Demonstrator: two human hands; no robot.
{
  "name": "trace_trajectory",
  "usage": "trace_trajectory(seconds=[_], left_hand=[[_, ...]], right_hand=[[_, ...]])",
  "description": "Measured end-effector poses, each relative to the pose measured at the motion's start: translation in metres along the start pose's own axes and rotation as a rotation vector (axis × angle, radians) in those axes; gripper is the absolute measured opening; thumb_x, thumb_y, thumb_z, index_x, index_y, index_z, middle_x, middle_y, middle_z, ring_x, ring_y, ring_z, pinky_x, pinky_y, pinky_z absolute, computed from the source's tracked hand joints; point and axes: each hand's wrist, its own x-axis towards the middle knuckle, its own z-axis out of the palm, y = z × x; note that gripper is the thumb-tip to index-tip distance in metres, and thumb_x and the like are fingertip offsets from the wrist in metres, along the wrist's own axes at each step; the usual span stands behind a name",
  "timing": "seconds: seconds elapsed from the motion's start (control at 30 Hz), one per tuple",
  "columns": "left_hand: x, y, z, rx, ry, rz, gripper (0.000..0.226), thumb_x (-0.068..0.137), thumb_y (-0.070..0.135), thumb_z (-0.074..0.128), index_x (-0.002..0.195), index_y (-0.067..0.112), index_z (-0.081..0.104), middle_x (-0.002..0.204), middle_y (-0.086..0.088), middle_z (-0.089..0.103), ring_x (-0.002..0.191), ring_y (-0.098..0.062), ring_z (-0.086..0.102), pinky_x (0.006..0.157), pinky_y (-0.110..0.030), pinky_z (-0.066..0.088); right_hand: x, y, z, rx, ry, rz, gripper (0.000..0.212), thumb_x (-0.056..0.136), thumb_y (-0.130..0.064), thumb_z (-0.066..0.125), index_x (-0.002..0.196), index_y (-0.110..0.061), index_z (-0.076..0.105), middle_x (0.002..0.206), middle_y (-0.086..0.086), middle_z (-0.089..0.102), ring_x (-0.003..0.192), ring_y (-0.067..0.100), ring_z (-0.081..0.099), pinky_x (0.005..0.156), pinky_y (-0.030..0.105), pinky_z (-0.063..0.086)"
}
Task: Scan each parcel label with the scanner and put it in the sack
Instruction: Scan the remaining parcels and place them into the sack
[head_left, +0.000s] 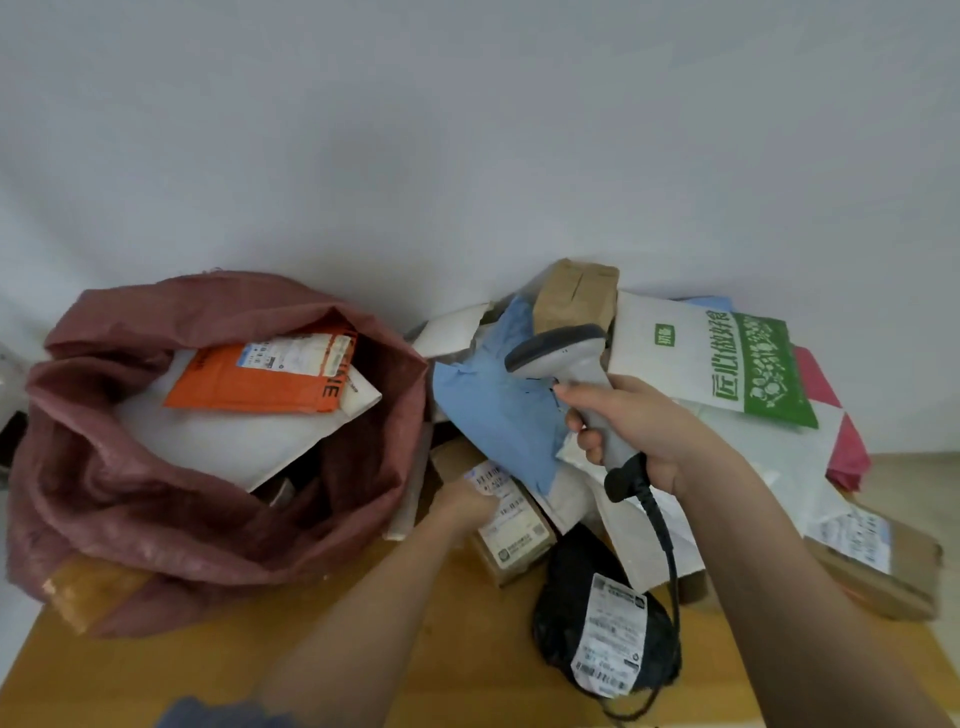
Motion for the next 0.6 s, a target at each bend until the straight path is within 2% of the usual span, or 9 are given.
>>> trace_trajectory(seconds=[0.07,0.13,0.2,0.33,0.47,0.6], left_hand=[[0.001,-0.001,0.02,-0.091,0.074,-0.112,0.09,0.081,0.053,0.068,0.146,0.004,0.029,0.144,-0.012,0.042,0.128,-0.026,0.048,0.101,-0.033,0.047],[-0.002,0.002,0.036,-0.193,0.172,-0.201,0.115,0.068,0.061,0.076,0.144,0.003,0.013,0.143,-0.014,0.031,0.128,-0.03,0.043,0.1,-0.037,0.046],[-0.005,0.006,0.047,-0.186,0.228,-0.223,0.119,0.06,0.063,0.08,0.139,0.008,0.009,0.137,-0.013,0.029,0.126,-0.033,0.044,0.097,-0.041,0.047],[-0.008,0.007,0.057,-0.187,0.272,-0.241,0.12,0.059,0.058,0.083,0.14,0.016,0.005,0.135,-0.012,0.026,0.124,-0.035,0.045,0.096,-0.048,0.048],[-0.015,0.002,0.057,-0.375,0.247,-0.342,0.127,0.063,0.046,0.086,0.147,0.013,-0.003,0.145,-0.018,0.022,0.13,-0.035,0.038,0.097,-0.042,0.044],[-0.028,-0.02,0.052,-0.52,0.228,-0.415,0.128,0.067,0.037,0.086,0.15,0.01,-0.007,0.149,-0.018,0.025,0.131,-0.035,0.039,0.08,-0.039,0.045]], right_hand=[[0.0,0.005,-0.007,0.022,0.013,0.026,0.01,0.092,-0.022,0.065,0.095,-0.013,0.06,0.061,0.002,0.054,0.044,0.01,0.042,0.041,0.02,0.036],[0.001,0.009,-0.013,0.02,0.014,0.046,0.009,0.093,-0.021,0.064,0.094,-0.014,0.059,0.059,0.002,0.054,0.044,0.01,0.042,0.041,0.019,0.036],[0.003,0.014,-0.018,0.011,0.006,0.061,0.008,0.093,-0.02,0.063,0.095,-0.014,0.059,0.058,0.001,0.054,0.044,0.009,0.042,0.041,0.019,0.035],[0.007,0.023,-0.028,0.023,-0.005,0.086,0.009,0.094,-0.019,0.062,0.099,-0.012,0.059,0.058,0.002,0.054,0.046,0.011,0.04,0.041,0.019,0.035],[0.01,0.03,-0.028,0.02,-0.031,0.117,0.009,0.093,-0.02,0.063,0.096,-0.013,0.058,0.057,0.001,0.054,0.043,0.008,0.041,0.041,0.019,0.036],[0.012,0.035,-0.02,0.015,-0.074,0.129,0.01,0.092,-0.021,0.064,0.093,-0.014,0.058,0.058,0.001,0.055,0.042,0.008,0.044,0.043,0.02,0.038]])
